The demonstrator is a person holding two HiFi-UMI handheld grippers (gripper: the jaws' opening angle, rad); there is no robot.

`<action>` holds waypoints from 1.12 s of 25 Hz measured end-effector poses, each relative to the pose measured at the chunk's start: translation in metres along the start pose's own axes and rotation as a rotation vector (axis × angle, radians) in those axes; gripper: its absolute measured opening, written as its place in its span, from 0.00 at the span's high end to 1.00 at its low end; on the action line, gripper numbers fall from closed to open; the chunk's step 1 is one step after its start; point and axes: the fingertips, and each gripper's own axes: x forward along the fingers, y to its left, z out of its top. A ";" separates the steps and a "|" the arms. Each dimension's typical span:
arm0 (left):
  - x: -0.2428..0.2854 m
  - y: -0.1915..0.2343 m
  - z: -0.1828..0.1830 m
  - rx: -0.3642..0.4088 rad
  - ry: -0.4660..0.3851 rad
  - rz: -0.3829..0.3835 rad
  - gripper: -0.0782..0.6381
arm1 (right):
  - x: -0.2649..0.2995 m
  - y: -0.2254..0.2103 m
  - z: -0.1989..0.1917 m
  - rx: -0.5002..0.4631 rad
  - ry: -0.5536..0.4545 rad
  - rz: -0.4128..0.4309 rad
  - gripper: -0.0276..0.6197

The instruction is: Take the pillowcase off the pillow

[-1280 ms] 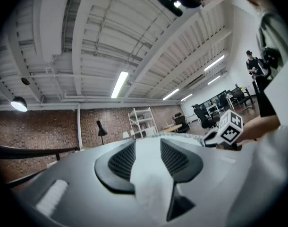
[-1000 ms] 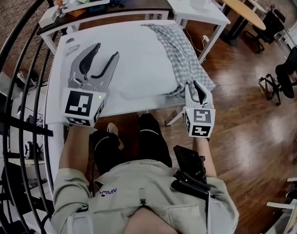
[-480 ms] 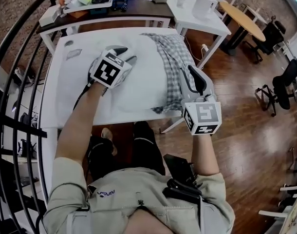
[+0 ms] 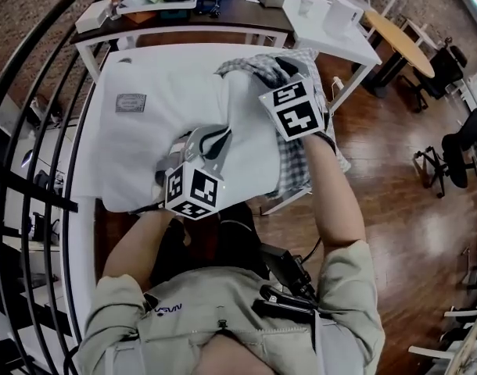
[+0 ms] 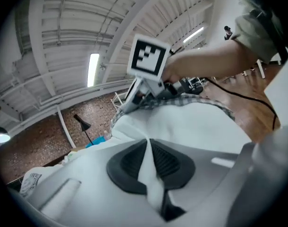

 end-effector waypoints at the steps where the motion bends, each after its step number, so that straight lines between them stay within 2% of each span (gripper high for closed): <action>1: -0.009 0.004 0.005 -0.005 -0.036 0.028 0.87 | 0.011 0.000 -0.003 -0.059 0.055 -0.013 0.62; 3: -0.028 0.014 0.016 -0.032 -0.103 0.068 0.87 | 0.024 -0.013 -0.009 -0.149 0.127 -0.080 0.87; 7: -0.076 0.047 0.059 -0.090 -0.258 0.118 0.87 | 0.032 -0.066 -0.014 -0.159 0.171 -0.235 0.91; 9: -0.098 0.066 0.077 -0.218 -0.343 0.148 0.88 | 0.030 -0.094 -0.016 -0.155 0.179 -0.304 0.91; 11: -0.112 0.080 0.079 -0.352 -0.367 0.159 0.88 | 0.030 -0.117 -0.022 -0.166 0.196 -0.367 0.91; 12: -0.116 0.086 0.077 -0.373 -0.361 0.156 0.88 | 0.031 -0.127 -0.025 -0.169 0.205 -0.395 0.91; 14: -0.116 0.094 0.065 -0.342 -0.340 0.146 0.88 | 0.033 -0.140 -0.035 -0.146 0.227 -0.425 0.91; 16: -0.107 0.099 0.048 -0.330 -0.312 0.143 0.88 | 0.041 -0.142 -0.053 -0.101 0.271 -0.420 0.91; 19: -0.084 0.101 0.013 -0.378 -0.231 0.138 0.88 | 0.056 -0.129 -0.097 -0.002 0.339 -0.360 0.91; 21: -0.067 0.102 -0.009 -0.421 -0.180 0.119 0.87 | 0.062 -0.117 -0.118 0.091 0.337 -0.291 0.91; 23: -0.056 0.102 -0.017 -0.410 -0.150 0.108 0.87 | 0.058 -0.108 -0.124 0.178 0.287 -0.247 0.87; 25: -0.046 0.102 -0.016 -0.361 -0.131 0.107 0.87 | 0.044 -0.107 -0.108 0.211 0.171 -0.231 0.78; 26: -0.041 0.103 -0.015 -0.334 -0.128 0.108 0.85 | 0.034 -0.107 -0.095 0.213 0.100 -0.237 0.73; 28: -0.034 0.102 -0.010 -0.281 -0.128 0.099 0.78 | 0.005 -0.101 -0.077 0.224 -0.013 -0.275 0.69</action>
